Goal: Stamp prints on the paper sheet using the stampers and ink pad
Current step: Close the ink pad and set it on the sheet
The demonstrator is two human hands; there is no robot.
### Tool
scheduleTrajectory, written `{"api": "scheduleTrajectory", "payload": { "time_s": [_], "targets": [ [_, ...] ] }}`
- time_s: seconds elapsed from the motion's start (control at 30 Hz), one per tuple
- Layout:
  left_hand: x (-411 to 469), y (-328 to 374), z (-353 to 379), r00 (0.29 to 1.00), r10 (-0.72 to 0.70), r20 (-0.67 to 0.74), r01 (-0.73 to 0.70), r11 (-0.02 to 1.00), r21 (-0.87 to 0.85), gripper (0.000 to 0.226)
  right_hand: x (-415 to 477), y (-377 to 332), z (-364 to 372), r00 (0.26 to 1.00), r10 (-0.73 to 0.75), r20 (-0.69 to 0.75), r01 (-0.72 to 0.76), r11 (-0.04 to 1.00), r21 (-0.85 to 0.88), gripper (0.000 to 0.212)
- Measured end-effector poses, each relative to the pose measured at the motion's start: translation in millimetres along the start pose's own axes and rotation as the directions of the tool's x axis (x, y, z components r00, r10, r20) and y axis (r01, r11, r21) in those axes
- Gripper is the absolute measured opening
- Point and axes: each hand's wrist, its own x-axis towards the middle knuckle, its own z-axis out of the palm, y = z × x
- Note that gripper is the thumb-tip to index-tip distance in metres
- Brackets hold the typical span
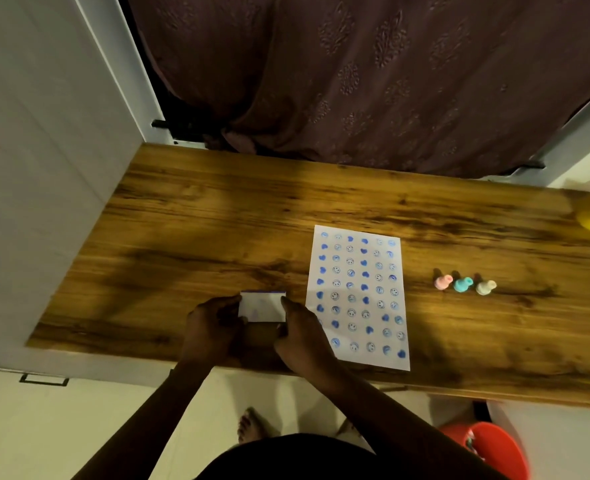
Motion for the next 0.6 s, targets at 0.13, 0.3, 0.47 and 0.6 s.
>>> {"api": "scheduleTrajectory", "payload": {
  "time_s": [0.13, 0.3, 0.47, 0.6],
  "targets": [
    [-1.8, 4.0, 1.7, 1.0, 0.002, 0.004, -0.002, 1.0, 0.006, 0.044, 0.3, 2.2, -3.2, 0.999, 0.033, 0.026, -0.034, 0.997, 0.072, 0.068],
    [-7.2, 19.6, 11.1, 0.998, 0.045, -0.032, -0.047, 0.996, -0.08, 0.044, -6.9, 10.0, -21.0, 0.998, 0.01, -0.056, -0.003, 0.991, 0.135, 0.059],
    [-5.2, 60.5, 37.0, 0.993, 0.118, -0.005, -0.118, 0.986, -0.122, 0.044, -13.8, 30.5, -62.0, 0.987, 0.049, -0.152, -0.014, 0.974, 0.225, 0.052],
    [-8.2, 90.3, 67.2, 0.986, 0.156, 0.053, -0.147, 0.977, -0.152, 0.033, -24.2, 57.5, -95.8, 0.966, 0.123, -0.226, -0.064, 0.966, 0.25, 0.055]
  ]
}}
